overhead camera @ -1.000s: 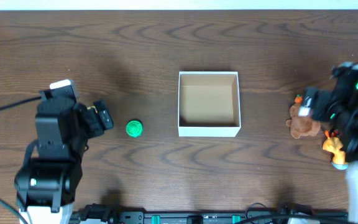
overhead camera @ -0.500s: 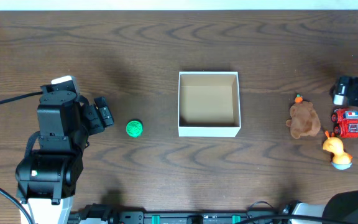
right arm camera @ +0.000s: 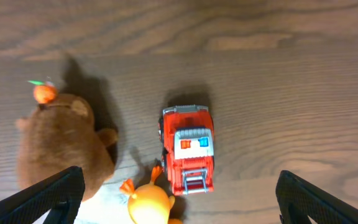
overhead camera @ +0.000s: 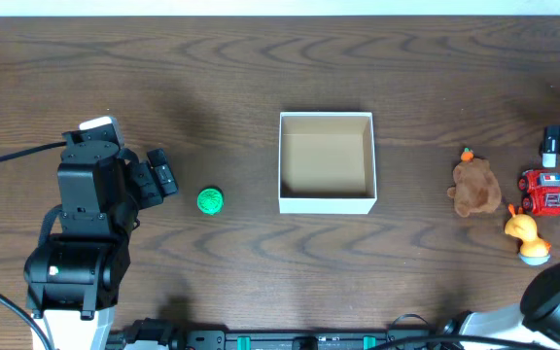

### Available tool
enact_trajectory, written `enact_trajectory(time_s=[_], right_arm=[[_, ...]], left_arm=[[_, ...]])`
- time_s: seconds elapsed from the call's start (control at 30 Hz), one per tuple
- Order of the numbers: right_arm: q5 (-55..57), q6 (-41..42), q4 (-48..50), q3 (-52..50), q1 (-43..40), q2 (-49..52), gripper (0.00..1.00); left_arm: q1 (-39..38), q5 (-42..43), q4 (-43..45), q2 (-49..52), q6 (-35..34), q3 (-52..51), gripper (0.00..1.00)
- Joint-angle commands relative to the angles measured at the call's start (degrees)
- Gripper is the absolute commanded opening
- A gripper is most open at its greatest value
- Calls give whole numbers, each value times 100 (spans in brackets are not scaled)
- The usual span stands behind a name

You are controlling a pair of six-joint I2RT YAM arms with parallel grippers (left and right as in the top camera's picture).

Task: Pack container
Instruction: 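Move the right gripper over the red fire truck and grasp it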

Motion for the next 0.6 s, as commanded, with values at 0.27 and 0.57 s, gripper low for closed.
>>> enact_trajectory(time_s=[0.27, 0.57], right_arm=[[57, 13, 155, 74, -339, 1056, 99], [11, 160, 243, 74, -555, 1528, 96]], left_arm=[[24, -72, -7, -9, -74, 114, 98], [24, -70, -7, -9, -76, 114, 98]])
